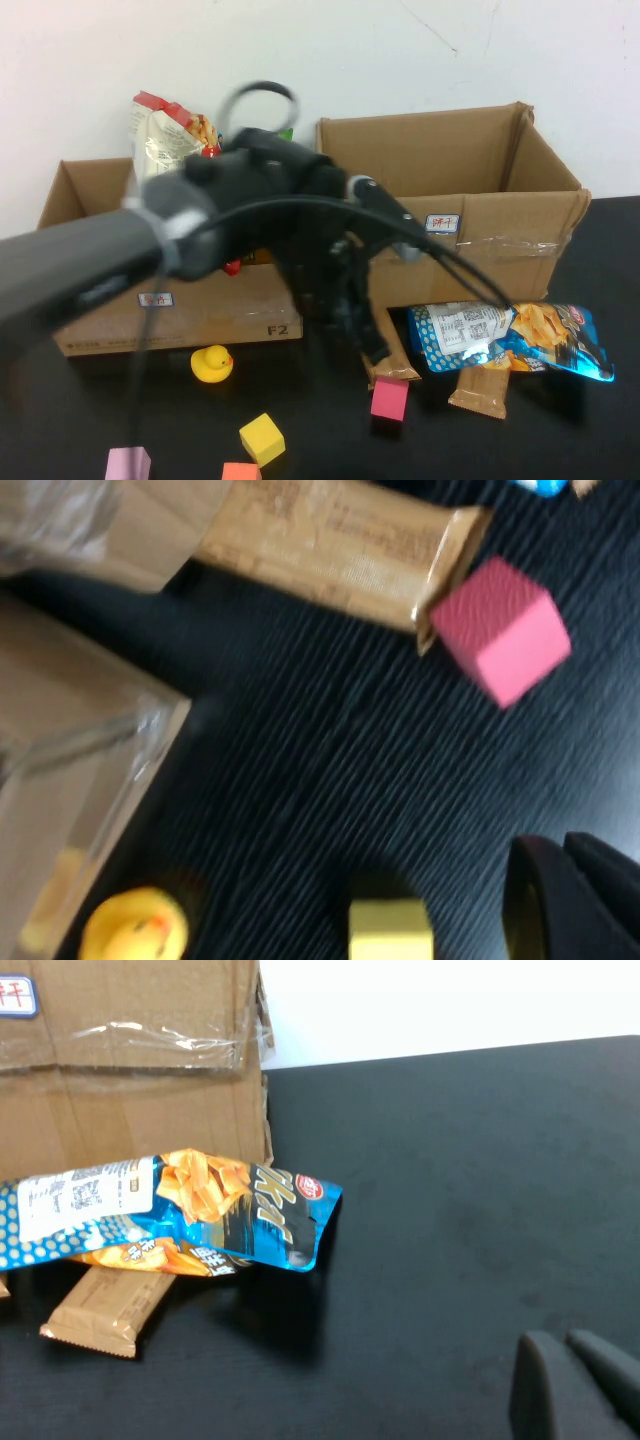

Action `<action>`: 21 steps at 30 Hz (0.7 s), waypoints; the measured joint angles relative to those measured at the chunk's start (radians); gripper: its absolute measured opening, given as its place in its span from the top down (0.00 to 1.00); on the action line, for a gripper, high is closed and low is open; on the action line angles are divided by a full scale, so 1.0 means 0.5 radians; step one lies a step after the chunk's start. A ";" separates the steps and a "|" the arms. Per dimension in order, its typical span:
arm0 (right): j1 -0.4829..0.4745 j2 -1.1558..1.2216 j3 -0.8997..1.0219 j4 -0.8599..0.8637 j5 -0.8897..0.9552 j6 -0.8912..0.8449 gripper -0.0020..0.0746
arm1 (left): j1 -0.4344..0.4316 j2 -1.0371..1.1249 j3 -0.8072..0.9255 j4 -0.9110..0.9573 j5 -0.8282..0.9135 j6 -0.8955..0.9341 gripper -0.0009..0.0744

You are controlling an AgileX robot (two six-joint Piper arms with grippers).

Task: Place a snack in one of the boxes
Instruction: Pick up the biscuit

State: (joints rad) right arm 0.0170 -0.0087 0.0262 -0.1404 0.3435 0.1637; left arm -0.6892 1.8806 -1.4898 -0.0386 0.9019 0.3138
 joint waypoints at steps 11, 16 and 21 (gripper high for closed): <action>0.000 0.000 0.000 0.000 0.000 0.000 0.98 | -0.014 0.592 -0.471 0.025 0.049 -0.742 0.41; 0.000 0.000 0.000 0.000 0.000 0.000 0.97 | -0.014 0.808 -0.606 0.101 0.006 -1.264 0.13; 0.000 0.000 0.000 0.000 0.000 0.000 0.97 | -0.014 0.927 -0.652 0.144 -0.211 -1.647 0.09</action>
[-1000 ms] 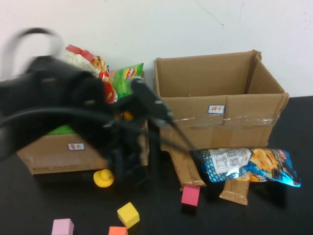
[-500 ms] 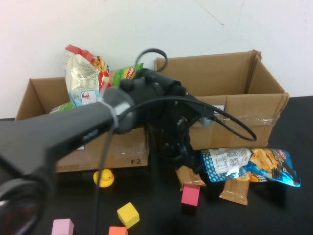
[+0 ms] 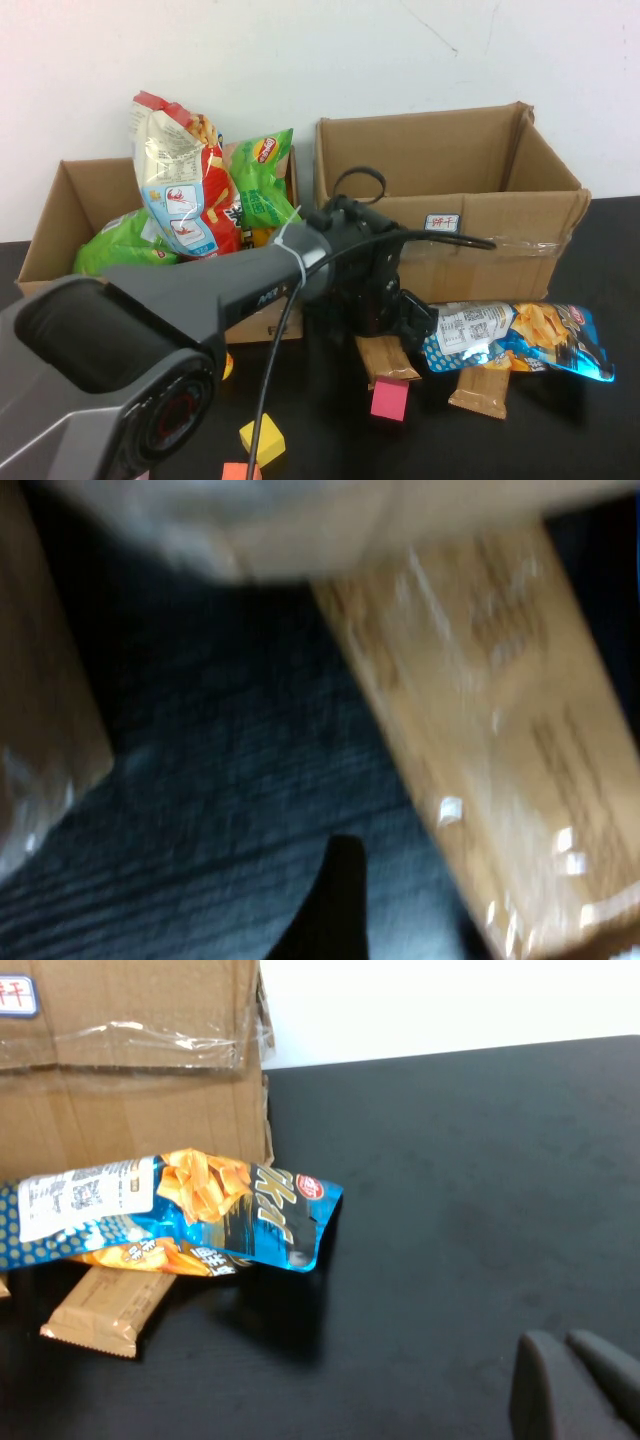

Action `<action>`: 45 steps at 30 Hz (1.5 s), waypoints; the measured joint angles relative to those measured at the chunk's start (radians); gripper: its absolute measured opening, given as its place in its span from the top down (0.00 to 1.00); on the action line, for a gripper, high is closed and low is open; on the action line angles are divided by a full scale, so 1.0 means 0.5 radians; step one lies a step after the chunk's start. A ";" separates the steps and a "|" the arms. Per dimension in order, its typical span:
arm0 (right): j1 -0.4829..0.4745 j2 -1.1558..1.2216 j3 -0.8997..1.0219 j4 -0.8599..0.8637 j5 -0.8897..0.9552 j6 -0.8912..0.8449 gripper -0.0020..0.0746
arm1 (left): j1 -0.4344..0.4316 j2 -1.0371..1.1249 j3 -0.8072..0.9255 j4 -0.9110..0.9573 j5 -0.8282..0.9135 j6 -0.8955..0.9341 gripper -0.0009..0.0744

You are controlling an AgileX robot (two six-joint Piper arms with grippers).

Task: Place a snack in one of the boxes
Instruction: Pick up the biscuit

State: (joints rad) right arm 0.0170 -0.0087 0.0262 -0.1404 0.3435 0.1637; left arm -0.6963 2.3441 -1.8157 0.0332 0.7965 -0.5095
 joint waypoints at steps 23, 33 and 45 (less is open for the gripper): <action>0.000 0.000 0.000 0.000 0.000 0.000 0.97 | -0.033 0.173 -0.015 -0.022 -0.131 -0.179 0.29; 0.000 0.000 0.000 0.000 0.000 0.000 0.98 | -0.097 0.116 -0.023 -0.034 0.030 0.047 0.37; 0.000 0.000 0.000 0.000 0.000 0.000 0.98 | -0.190 -0.326 0.183 -0.066 0.380 0.627 0.38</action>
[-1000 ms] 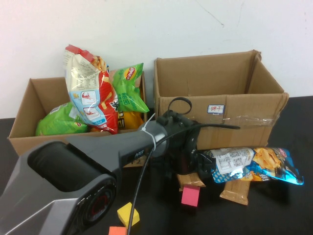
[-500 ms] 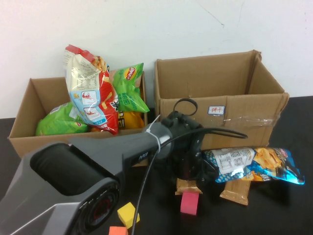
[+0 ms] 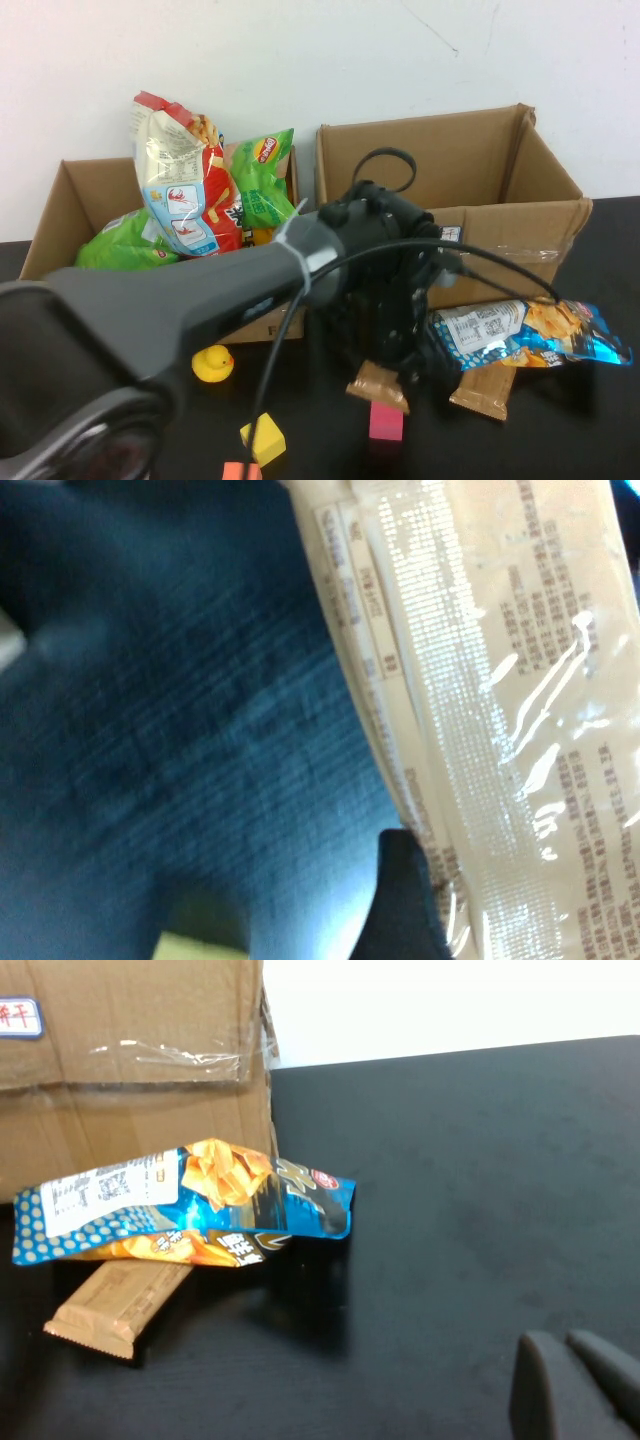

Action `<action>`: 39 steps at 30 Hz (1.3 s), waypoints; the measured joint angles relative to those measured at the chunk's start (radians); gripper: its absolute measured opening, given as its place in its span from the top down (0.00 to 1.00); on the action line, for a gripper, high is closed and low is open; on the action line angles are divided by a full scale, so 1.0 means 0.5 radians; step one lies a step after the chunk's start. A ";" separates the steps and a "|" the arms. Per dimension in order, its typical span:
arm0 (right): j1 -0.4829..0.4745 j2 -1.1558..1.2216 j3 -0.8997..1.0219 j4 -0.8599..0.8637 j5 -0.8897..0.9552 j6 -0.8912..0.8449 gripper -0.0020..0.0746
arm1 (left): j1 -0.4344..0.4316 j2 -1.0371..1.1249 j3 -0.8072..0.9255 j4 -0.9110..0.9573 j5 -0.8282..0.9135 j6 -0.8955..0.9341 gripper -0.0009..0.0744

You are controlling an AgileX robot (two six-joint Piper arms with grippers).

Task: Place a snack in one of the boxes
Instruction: Pick up the biscuit, then place the biscuit in the biscuit box

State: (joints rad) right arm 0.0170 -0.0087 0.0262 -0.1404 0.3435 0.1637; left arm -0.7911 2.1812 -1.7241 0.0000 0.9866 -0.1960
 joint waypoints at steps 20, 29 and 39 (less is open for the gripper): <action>0.000 0.000 0.000 0.000 0.001 0.000 0.98 | 0.185 -0.902 0.744 0.158 -1.957 0.135 0.38; 0.000 0.000 0.000 0.000 0.001 0.000 0.98 | 0.384 -0.397 0.416 0.027 -2.264 0.135 0.38; 0.000 0.000 0.000 0.000 0.001 0.000 0.97 | 0.385 -0.115 0.152 0.047 -1.860 0.135 0.20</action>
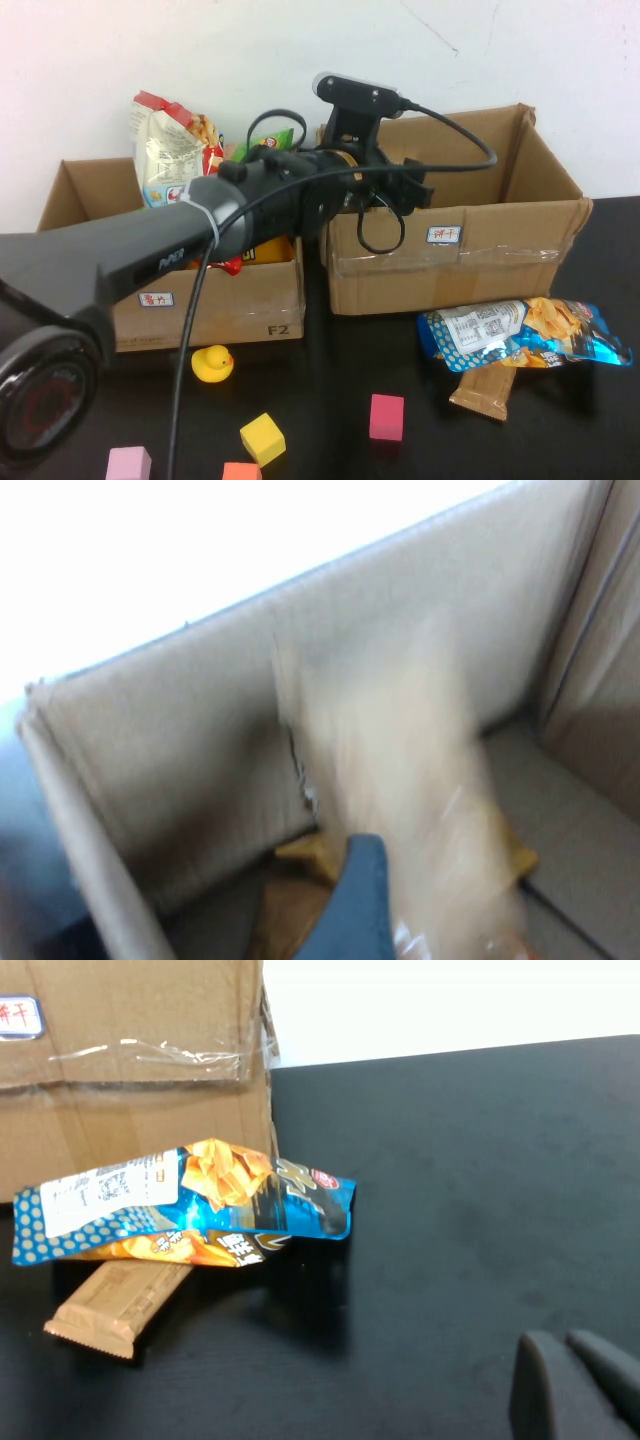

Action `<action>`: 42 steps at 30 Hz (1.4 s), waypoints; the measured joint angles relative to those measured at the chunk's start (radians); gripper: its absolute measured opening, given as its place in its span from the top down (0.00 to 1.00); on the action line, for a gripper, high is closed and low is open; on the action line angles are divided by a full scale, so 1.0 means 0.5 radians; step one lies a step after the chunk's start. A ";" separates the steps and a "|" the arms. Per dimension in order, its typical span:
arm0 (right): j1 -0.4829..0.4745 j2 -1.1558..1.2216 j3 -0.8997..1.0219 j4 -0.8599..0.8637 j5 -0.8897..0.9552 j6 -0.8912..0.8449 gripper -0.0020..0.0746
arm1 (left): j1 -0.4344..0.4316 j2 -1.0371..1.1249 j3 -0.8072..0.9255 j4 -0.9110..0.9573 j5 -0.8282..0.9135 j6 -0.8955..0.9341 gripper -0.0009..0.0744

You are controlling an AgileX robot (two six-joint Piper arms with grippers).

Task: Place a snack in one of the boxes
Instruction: Place the biscuit in the biscuit box, then pick up the biscuit

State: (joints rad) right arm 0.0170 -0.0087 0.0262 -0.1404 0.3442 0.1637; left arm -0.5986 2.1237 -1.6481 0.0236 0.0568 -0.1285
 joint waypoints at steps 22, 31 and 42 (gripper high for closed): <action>0.000 0.000 0.000 0.000 0.003 0.000 0.97 | -0.644 -0.389 0.512 -0.478 1.142 0.438 0.52; 0.000 0.000 0.000 0.000 0.003 0.000 0.97 | -0.648 -0.108 0.531 -0.680 0.494 0.486 0.08; 0.000 0.000 0.000 0.000 0.003 0.000 0.98 | -0.648 0.141 0.534 -0.736 -0.012 0.494 0.07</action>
State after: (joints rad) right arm 0.0170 -0.0087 0.0262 -0.1404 0.3458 0.1637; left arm -0.9224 2.1943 -1.3810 -0.3444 0.0507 0.1187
